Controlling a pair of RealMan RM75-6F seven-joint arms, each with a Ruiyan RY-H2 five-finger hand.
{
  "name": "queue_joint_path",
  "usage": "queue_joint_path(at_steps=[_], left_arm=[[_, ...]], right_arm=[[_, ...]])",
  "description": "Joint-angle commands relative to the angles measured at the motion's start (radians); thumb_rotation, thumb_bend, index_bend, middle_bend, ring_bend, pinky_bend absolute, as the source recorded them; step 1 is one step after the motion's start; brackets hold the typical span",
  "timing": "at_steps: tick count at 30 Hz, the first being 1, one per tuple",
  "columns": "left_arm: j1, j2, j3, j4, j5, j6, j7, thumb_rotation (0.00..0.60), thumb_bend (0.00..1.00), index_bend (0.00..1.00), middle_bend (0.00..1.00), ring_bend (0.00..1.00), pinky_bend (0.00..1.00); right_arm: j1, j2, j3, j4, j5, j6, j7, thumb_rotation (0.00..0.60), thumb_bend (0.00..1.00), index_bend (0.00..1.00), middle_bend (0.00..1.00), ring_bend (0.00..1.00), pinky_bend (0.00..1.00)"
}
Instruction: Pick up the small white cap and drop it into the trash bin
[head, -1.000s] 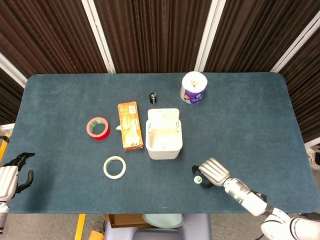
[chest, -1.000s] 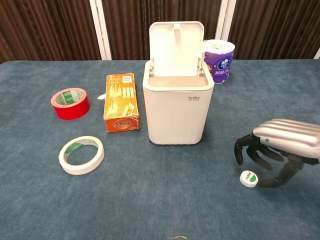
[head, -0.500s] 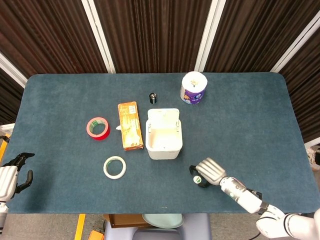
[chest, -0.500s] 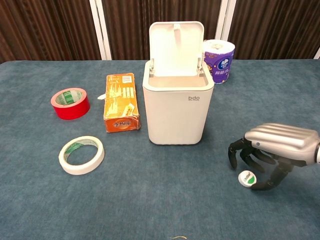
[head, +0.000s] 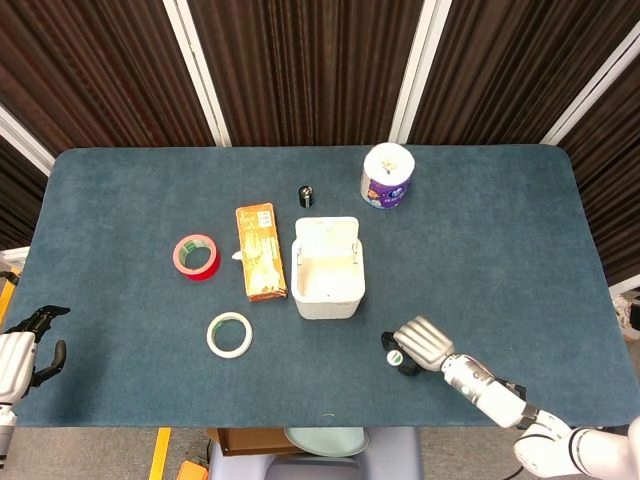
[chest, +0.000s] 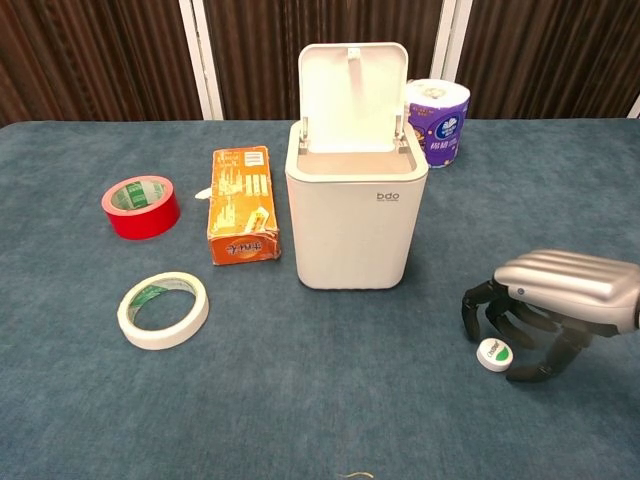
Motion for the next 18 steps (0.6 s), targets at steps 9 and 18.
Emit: queue_joint_path(at_steps=[9, 18], left_arm=[[-0.001, -0.001, 0.0, 0.001, -0.001, -0.002, 0.002, 0.6, 0.56, 0.25, 0.24, 0.36, 0.49], [-0.003, -0.002, 0.001, -0.001, 0.001, -0.005, 0.011, 0.6, 0.56, 0.25, 0.24, 0.36, 0.49]], right_arm=[[-0.014, 0.015, 0.005, -0.009, 0.015, 0.031, -0.008, 0.6, 0.32, 0.69, 0.83, 0.87, 1.0], [-0.047, 0.082, 0.01, -0.071, -0.015, 0.148, 0.014, 0.6, 0.32, 0.73, 0.83, 0.87, 1.0]])
